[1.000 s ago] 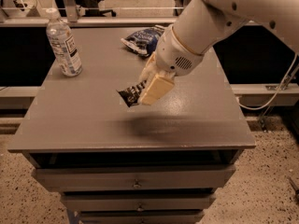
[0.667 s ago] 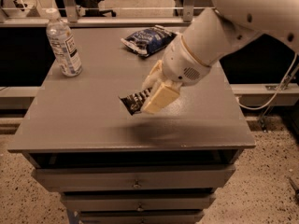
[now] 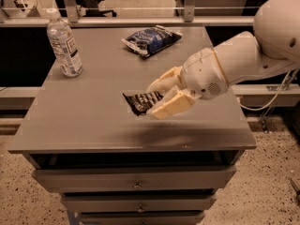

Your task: Pick rxbar chocolate

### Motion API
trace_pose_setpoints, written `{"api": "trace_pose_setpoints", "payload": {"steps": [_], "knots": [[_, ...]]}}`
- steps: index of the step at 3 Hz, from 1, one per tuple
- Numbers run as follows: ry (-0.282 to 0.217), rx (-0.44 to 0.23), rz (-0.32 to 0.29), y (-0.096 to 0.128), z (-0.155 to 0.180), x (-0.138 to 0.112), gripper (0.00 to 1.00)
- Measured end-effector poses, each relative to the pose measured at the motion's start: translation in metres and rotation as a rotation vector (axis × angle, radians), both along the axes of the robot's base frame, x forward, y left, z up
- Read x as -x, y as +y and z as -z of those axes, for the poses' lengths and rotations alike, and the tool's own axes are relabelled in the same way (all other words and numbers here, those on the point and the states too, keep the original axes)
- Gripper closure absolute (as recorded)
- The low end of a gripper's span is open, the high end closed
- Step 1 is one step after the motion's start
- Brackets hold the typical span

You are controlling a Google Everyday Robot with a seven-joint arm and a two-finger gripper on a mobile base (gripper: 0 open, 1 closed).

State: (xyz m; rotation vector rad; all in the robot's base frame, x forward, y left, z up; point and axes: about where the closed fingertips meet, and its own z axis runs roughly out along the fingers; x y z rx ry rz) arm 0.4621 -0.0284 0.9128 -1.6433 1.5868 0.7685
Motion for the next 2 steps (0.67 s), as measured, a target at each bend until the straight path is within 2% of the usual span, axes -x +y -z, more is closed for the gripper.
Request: {"api": "trace_pose_setpoints", "payload": {"steps": [1, 2], "knots": [[-0.062, -0.107, -0.023, 0.0148, -0.0204, -0.0344, 1.0], [-0.068, -0.107, -0.028, 0.0187, -0.0237, -0.0363, 1.0]]}}
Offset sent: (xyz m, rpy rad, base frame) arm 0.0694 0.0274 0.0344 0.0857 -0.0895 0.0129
